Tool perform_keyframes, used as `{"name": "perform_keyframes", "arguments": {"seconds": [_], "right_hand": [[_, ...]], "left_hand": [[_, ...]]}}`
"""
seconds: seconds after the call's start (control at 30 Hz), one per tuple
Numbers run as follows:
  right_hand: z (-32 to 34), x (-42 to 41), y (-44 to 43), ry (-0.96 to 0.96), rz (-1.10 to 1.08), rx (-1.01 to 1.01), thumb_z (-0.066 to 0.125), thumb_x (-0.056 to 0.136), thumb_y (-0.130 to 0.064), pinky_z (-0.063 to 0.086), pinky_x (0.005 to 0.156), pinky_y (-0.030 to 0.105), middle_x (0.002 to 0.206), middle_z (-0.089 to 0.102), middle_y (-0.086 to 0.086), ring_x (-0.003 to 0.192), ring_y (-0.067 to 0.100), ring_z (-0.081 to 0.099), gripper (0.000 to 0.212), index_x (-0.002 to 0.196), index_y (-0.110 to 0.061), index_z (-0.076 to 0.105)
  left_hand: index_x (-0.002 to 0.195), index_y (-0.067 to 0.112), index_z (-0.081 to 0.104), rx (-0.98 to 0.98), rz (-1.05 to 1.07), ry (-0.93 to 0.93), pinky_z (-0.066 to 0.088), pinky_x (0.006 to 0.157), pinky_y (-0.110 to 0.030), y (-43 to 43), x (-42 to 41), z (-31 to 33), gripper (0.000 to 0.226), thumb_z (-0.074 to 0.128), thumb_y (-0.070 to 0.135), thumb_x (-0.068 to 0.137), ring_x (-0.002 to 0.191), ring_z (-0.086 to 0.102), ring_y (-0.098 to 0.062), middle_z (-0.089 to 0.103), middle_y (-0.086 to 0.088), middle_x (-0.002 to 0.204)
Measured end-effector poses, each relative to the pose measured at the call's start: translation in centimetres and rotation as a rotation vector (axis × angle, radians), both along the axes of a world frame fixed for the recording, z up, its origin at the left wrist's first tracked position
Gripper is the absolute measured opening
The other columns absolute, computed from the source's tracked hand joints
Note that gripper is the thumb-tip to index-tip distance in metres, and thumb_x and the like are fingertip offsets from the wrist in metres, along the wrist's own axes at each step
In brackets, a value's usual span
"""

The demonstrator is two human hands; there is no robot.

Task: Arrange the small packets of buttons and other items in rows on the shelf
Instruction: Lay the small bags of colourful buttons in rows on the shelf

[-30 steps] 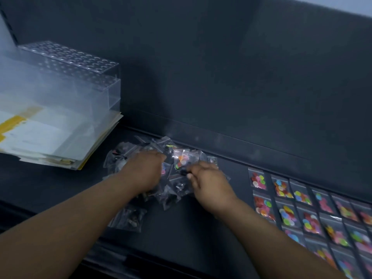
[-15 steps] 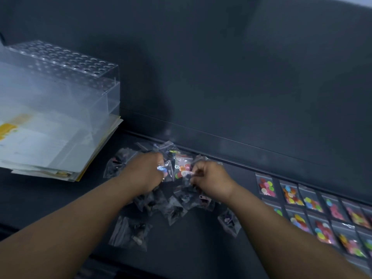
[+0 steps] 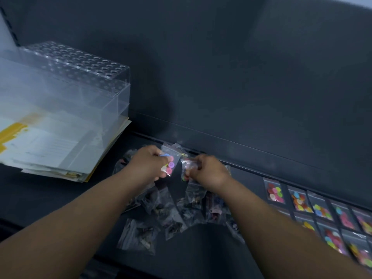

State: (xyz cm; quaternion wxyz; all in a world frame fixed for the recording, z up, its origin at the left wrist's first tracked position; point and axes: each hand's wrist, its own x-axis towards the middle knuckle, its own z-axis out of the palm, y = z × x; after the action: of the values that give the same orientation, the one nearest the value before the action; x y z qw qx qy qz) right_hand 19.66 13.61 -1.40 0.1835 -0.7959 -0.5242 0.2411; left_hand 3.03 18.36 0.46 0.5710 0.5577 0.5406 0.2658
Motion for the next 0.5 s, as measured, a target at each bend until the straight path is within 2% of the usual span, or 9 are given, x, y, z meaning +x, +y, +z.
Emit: {"name": "perform_keyframes", "arguments": {"seconds": [0.03,0.1,0.17,0.23,0.33,0.5], "right_hand": [[-0.2,-0.2,0.0,-0.033,0.002,0.020,0.065,0.082,-0.030,0.041,0.071,0.024,0.101,0.065,0.002,0.090,0.020,0.062,0.011,0.089,-0.026,0.057],[-0.6,-0.5,-0.3,-0.012,-0.032,0.083,0.065,0.082,-0.021,0.042,0.060,0.022,0.085,0.067,-0.001,0.074,0.013,0.062,0.018,0.070,-0.022,0.051],[-0.6,-0.6,-0.6,0.158,-0.088,0.142,0.067,0.080,-0.012,0.041,0.053,0.020,0.067,0.064,-0.004,0.058,0.008,0.056,0.024,0.064,-0.019,0.051],[0.1,-0.6,-1.0,0.389,-0.172,0.216,0.070,0.077,-0.004,0.039,0.050,0.020,0.057,0.057,-0.003,0.051,0.008,0.049,0.029,0.061,-0.018,0.050],[1.5,-0.1,-2.0,0.705,-0.312,0.308,0.068,0.079,0.000,0.040,0.054,0.024,0.056,0.056,0.000,0.051,0.011,0.049,0.030,0.063,-0.016,0.049],[4.1,1.3,-4.7,0.964,-0.387,0.302,0.062,0.086,-0.001,0.048,0.055,0.026,0.069,0.061,0.007,0.055,0.015,0.060,0.021,0.073,-0.014,0.051]], "left_hand": [[0.080,0.015,0.052,-0.044,0.007,-0.035,0.041,0.051,-0.021,-0.1,-0.1,0.1,0.013,0.060,0.014,0.090,0.056,0.059,-0.016,0.061,-0.008,0.068],[0.082,0.015,0.054,-0.093,-0.004,-0.069,0.048,0.056,-0.022,-0.2,-0.4,0.1,0.012,0.055,0.007,0.091,0.061,0.063,-0.015,0.064,-0.010,0.075],[0.086,0.012,0.056,-0.093,-0.023,-0.069,0.052,0.058,-0.020,-0.2,-0.7,0.0,0.010,0.056,0.003,0.090,0.062,0.065,-0.014,0.067,-0.013,0.081],[0.088,0.010,0.058,-0.080,-0.027,-0.075,0.052,0.062,-0.022,-0.4,-0.7,0.2,0.009,0.058,0.001,0.089,0.065,0.065,-0.015,0.067,-0.013,0.084],[0.087,0.011,0.059,-0.065,-0.023,-0.100,0.051,0.067,-0.026,-0.7,-0.1,0.7,0.013,0.058,-0.002,0.087,0.066,0.065,-0.015,0.067,-0.011,0.084],[0.083,0.016,0.056,-0.106,-0.011,-0.164,0.052,0.071,-0.029,-2.2,2.2,2.0,0.020,0.052,-0.003,0.089,0.068,0.065,-0.016,0.066,-0.005,0.080]]}}
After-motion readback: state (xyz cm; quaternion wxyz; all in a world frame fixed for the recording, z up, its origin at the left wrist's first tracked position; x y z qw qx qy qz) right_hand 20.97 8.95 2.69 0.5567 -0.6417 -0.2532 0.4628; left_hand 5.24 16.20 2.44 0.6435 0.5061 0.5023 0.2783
